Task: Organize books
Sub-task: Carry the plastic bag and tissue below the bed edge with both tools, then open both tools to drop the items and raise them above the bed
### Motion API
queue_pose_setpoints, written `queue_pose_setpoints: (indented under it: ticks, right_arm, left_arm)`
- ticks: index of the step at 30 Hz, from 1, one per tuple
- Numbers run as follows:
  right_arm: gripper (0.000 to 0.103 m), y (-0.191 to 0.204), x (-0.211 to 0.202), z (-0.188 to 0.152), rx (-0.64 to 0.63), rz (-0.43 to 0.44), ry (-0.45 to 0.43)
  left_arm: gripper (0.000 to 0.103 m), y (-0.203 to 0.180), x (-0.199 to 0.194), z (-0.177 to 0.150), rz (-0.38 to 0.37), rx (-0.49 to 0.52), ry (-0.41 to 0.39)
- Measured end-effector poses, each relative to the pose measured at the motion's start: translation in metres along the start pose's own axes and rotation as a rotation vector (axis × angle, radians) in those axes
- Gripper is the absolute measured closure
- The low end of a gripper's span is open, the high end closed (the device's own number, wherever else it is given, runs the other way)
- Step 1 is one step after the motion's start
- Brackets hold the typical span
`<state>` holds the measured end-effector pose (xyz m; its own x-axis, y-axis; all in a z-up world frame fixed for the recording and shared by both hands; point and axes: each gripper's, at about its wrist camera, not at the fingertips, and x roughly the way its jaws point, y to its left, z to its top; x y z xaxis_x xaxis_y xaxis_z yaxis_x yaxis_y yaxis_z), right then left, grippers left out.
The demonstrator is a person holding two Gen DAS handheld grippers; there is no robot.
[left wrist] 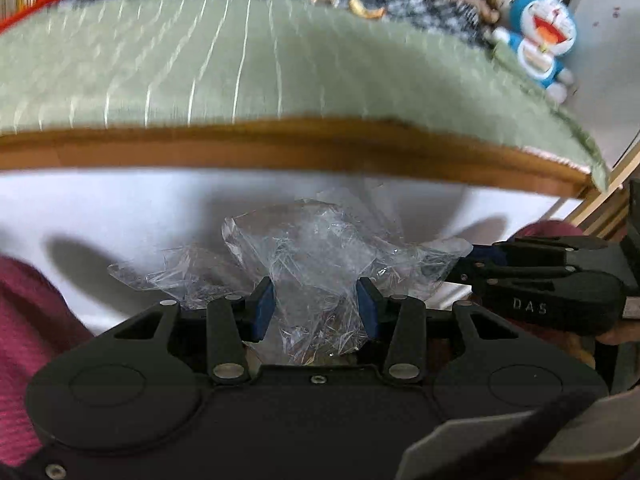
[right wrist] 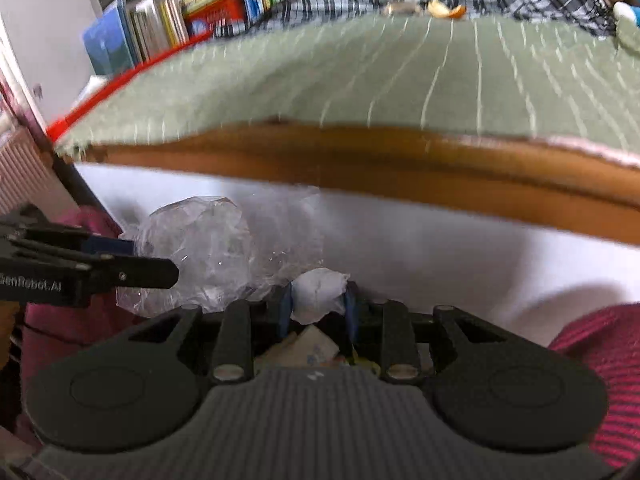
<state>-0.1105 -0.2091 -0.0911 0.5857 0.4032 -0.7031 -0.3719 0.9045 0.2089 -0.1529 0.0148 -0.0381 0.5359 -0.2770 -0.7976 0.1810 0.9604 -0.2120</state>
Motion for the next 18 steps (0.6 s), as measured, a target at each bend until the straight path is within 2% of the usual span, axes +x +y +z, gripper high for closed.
queue_pose_setpoints:
  ticks: [3, 10, 18]
  right_arm:
    - [0.070, 0.004, 0.011, -0.012, -0.013, -0.011, 0.044]
    - [0.070, 0.010, 0.026, -0.026, -0.027, -0.013, 0.103]
    - [0.068, 0.013, 0.034, -0.022, -0.024, -0.019, 0.114]
  left_arm:
    - [0.062, 0.009, 0.019, -0.005, 0.012, -0.039, 0.061]
    - [0.061, 0.024, 0.045, -0.017, 0.054, -0.093, 0.141]
    - [0.060, 0.022, 0.058, -0.011, 0.092, -0.117, 0.152]
